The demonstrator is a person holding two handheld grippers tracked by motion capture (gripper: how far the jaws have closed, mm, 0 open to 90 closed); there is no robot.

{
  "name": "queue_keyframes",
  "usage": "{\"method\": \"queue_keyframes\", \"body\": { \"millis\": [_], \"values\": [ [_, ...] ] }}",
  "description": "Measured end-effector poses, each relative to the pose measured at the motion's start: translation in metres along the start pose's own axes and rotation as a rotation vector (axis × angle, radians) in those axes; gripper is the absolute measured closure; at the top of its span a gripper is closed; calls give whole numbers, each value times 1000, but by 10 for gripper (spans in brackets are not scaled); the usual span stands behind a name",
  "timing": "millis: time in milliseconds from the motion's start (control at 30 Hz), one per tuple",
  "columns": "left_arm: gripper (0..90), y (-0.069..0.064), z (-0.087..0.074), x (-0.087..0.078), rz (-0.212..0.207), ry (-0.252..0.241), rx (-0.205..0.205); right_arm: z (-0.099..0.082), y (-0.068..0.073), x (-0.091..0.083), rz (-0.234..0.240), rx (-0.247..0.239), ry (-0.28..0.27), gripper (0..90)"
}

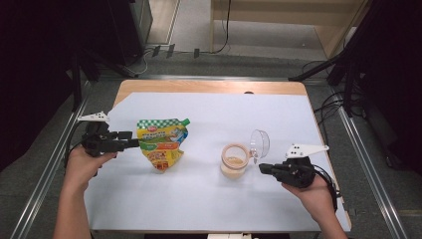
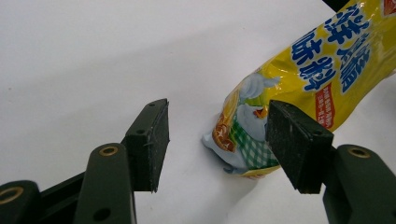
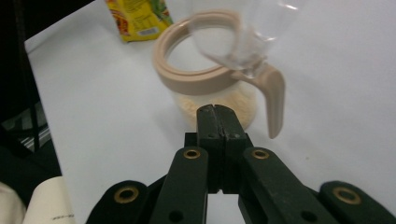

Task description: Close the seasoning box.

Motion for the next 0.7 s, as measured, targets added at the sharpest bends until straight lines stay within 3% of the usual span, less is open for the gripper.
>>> {"method": "queue_keyframes", "body": {
  "millis": [267,500,700],
  "values": [
    [402,-4,1,6,-8,8,14,9,-15,-1,-54,38,-57,900],
    [397,-5,0,7,-9,18,19,17,-12,3,-70,30,-87,900],
    [394,-5,0,7,-9,13,16,23,-6,1,-42,26,-121,900]
  ]
}}
Point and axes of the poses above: each handheld gripper's, and its own axes: x roughly forward along the jaws, z roughly out of its top, y roughly to its left, the point moved 10 cm from there along x, roughly forward along the jaws, and after that the axes turned 8 degrees about z, right-handed, at the moved point
